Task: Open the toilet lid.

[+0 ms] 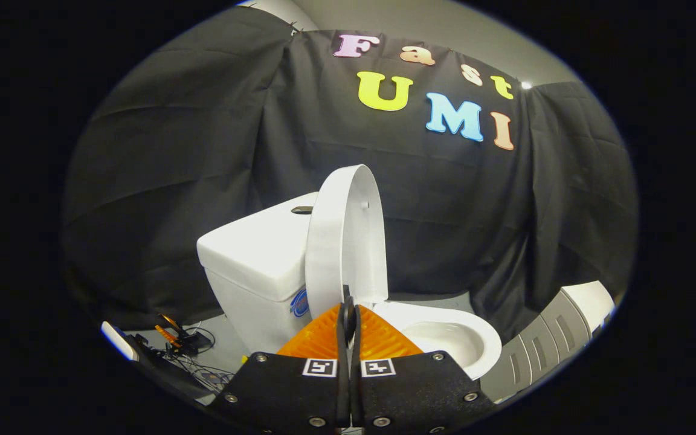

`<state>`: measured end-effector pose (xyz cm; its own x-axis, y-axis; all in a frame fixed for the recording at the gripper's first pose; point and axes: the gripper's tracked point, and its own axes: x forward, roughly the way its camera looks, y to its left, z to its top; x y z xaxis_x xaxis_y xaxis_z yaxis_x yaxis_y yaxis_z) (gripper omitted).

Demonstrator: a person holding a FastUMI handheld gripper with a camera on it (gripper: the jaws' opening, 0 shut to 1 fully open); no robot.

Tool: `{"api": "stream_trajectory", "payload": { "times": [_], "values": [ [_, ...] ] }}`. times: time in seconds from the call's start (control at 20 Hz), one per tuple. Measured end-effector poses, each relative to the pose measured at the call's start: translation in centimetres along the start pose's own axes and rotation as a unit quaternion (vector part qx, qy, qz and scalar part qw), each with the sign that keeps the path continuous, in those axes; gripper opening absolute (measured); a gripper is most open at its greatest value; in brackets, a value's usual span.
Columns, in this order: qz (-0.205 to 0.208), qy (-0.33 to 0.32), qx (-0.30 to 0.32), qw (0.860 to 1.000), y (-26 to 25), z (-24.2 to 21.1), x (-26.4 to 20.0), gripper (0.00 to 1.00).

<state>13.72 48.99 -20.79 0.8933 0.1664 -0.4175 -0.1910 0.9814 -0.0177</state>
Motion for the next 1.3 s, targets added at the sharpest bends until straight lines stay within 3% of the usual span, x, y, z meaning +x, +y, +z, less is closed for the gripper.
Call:
{"api": "stream_trajectory", "payload": {
  "times": [0.35,0.55,0.65,0.8,0.85,0.9,0.95,1.1,1.3],
  "values": [
    [0.014,0.006,0.004,1.000,0.3,-0.4,-0.1,0.01],
    [0.033,0.015,0.000,0.999,1.4,-0.2,0.1,0.08],
    [0.032,0.011,-0.011,0.999,1.3,-0.1,-0.2,0.20],
    [0.067,0.026,0.015,0.997,2.8,-1.0,-0.6,0.49],
    [0.080,0.022,0.024,0.996,3.2,-0.6,-1.3,0.63],
    [0.089,0.016,0.031,0.995,3.5,-0.2,-1.8,0.86],
    [0.094,0.010,0.037,0.995,3.5,0.3,-2.5,0.94],
    [0.081,-0.015,0.048,0.995,2.0,1.5,-4.1,0.95],
    [0.098,-0.033,0.093,0.990,0.5,3.1,-5.9,0.95]
  ]
}}
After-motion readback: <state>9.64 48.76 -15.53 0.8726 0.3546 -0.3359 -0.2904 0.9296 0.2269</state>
